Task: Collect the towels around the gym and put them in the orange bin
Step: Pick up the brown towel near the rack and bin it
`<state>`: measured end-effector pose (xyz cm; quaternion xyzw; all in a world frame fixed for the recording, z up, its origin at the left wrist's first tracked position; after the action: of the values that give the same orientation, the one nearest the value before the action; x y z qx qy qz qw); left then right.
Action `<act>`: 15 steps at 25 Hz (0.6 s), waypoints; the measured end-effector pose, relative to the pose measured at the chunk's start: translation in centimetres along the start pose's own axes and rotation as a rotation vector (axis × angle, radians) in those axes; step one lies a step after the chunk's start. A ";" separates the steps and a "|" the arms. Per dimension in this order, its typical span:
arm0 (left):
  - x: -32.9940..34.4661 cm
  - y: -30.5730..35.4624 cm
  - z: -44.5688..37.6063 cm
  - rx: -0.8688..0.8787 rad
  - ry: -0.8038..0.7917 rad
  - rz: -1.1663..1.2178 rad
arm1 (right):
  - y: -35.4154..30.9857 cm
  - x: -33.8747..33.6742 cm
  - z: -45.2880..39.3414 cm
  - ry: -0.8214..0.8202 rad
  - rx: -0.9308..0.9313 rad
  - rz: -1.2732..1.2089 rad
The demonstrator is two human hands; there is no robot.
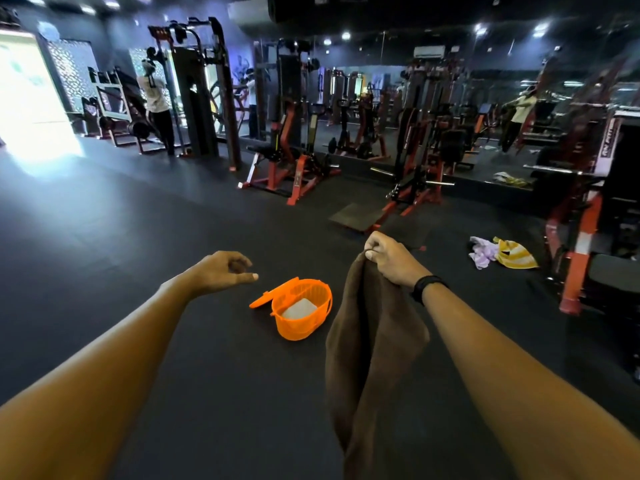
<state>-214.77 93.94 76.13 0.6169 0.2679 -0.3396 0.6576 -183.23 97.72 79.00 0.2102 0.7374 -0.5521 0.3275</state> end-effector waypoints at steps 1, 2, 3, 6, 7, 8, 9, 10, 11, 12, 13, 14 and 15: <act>-0.1 0.3 -2.3 0.001 0.002 0.001 | 0.5 -0.5 -2.0 -0.004 -0.016 -0.001; 0.0 0.5 -4.6 0.004 0.003 -0.004 | 1.1 -0.9 -4.0 -0.005 -0.039 -0.006; 0.1 0.9 -6.9 0.012 -0.001 -0.010 | 1.6 -1.3 -5.9 -0.010 -0.065 -0.013; 0.6 1.8 -14.2 0.040 -0.015 -0.007 | 3.5 -2.2 -11.8 -0.035 -0.108 -0.001; 0.8 2.3 -16.4 0.051 -0.014 0.005 | 4.3 -2.4 -13.8 -0.051 -0.106 0.006; 0.9 2.8 -19.2 0.065 -0.013 0.029 | 5.1 -2.6 -16.3 -0.066 -0.115 0.012; 1.0 3.4 -22.1 0.081 -0.007 0.055 | 5.8 -2.8 -19.0 -0.081 -0.136 0.017; 1.2 4.1 -25.0 0.099 -0.007 0.080 | 6.4 -3.0 -21.7 -0.101 -0.163 0.023; 1.5 5.0 -27.9 0.120 -0.025 0.102 | 6.9 -3.0 -24.4 -0.128 -0.184 0.031; 1.9 5.9 -30.8 0.142 -0.061 0.118 | 7.2 -2.9 -27.2 -0.162 -0.204 0.033; 2.3 7.1 -33.6 0.161 -0.115 0.132 | 7.4 -2.8 -29.9 -0.202 -0.219 0.037; 2.8 8.2 -36.1 0.177 -0.173 0.147 | 7.6 -2.6 -32.1 -0.241 -0.230 0.046; 3.2 9.2 -38.4 0.196 -0.231 0.164 | 7.8 -2.5 -34.1 -0.274 -0.238 0.054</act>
<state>-203.04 131.81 75.75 0.6546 0.1049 -0.3779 0.6463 -184.84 132.67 81.53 0.1124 0.7401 -0.4752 0.4623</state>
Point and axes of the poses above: each hand's wrist, its own z-axis away from the middle knuckle, its own x-axis out of the palm, y = z × x, the point moved 8 cm from there along -z, towards the middle knuckle
